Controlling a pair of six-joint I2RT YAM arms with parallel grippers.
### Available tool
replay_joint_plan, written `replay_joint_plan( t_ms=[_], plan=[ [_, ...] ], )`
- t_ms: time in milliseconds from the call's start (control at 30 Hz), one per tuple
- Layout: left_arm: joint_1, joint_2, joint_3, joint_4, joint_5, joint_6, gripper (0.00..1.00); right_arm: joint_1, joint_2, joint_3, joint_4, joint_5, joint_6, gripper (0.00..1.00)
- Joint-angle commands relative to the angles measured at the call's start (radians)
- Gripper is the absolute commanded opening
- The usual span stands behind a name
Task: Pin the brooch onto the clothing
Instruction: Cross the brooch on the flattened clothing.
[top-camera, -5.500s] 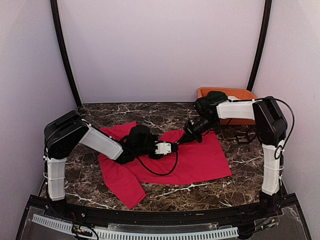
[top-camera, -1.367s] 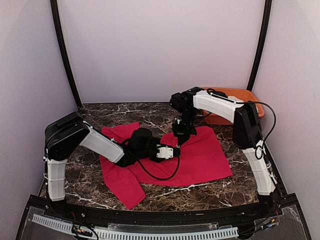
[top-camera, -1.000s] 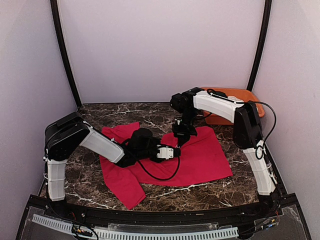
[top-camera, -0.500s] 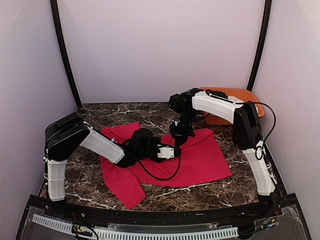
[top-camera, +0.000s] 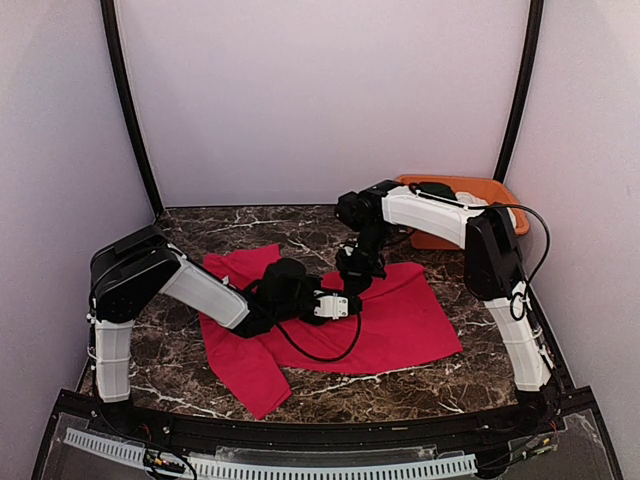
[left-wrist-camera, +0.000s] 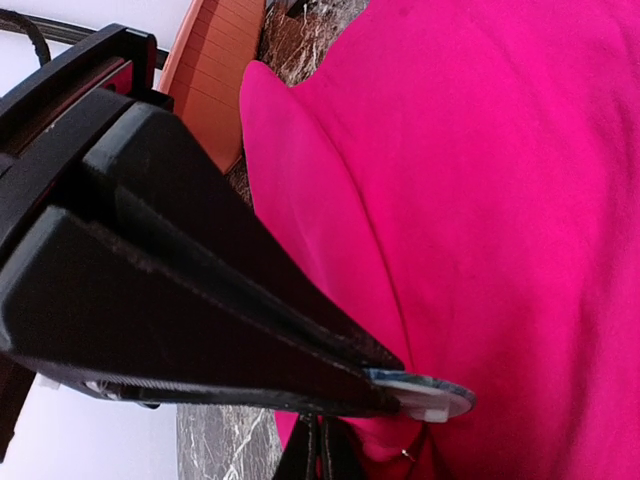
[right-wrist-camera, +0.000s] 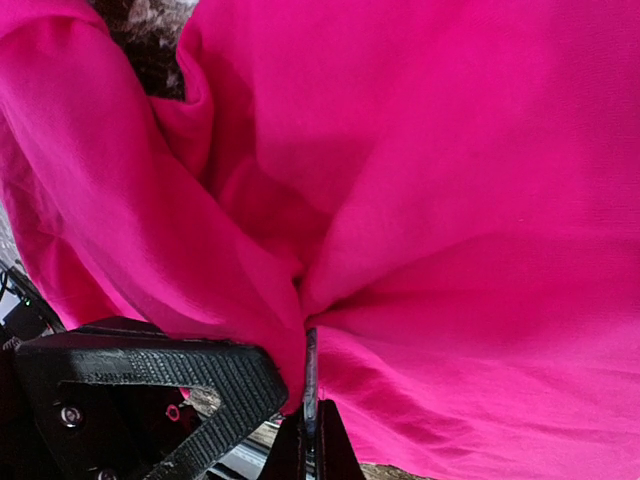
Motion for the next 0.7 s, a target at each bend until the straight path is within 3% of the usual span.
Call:
replay_joint_plan(
  t_ms=[0,167,467,533,667],
  plan=[
    [-0.008,-0.018,-0.016,0.067,0.0,0.003,0.01,0.02,-0.005,-0.031,0.054,-0.138,-0.037,0.0],
    [-0.008,-0.018,-0.019,0.079,-0.009,0.001,0.01,0.02,-0.039,-0.104,0.118,-0.225,-0.059,0.0],
    [-0.008,-0.021,-0.029,0.175,-0.086,-0.059,0.05,-0.013,-0.111,-0.204,0.196,-0.245,-0.056,0.0],
    [-0.008,-0.028,-0.035,0.197,-0.106,-0.077,0.14,-0.026,-0.137,-0.242,0.23,-0.263,-0.055,0.0],
    [-0.002,-0.052,-0.059,0.272,-0.15,-0.15,0.49,-0.048,-0.196,-0.355,0.331,-0.321,-0.061,0.0]
  ],
)
